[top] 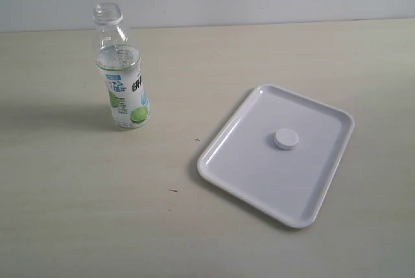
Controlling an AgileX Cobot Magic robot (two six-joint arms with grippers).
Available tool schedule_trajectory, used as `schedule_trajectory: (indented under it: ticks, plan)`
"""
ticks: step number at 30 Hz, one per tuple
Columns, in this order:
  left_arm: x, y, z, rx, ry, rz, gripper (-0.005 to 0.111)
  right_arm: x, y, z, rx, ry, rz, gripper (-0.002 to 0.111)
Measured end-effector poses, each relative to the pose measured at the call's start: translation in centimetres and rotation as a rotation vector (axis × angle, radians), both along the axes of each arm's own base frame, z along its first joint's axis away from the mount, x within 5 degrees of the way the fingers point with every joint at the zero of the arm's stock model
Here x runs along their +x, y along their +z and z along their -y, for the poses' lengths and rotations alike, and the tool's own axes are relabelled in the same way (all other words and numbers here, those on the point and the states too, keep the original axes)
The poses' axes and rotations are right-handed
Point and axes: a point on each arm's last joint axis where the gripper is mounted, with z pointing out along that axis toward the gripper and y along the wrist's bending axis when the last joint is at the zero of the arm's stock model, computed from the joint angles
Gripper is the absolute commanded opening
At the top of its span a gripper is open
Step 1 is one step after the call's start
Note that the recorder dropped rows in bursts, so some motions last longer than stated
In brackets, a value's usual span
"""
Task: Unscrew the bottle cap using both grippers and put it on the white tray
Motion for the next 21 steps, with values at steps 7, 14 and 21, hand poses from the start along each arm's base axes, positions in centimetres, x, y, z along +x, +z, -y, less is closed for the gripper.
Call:
schedule_trajectory:
  ticks: [7,14,21]
  plan:
    - [0.3,-1.1,-0.8,0.266,0.118,-0.043,0.000,0.0,0.0,0.0,0.002,0.000,0.000,0.000]
    - [0.3,-1.9,-0.8,0.311,0.108,-0.120,0.000,0.0,0.0,0.0,0.002,0.000,0.000,0.000]
    - [0.3,-1.9,-0.9,0.269,0.113,-0.142,0.000,0.0,0.0,0.0,0.004,0.000,0.000,0.000]
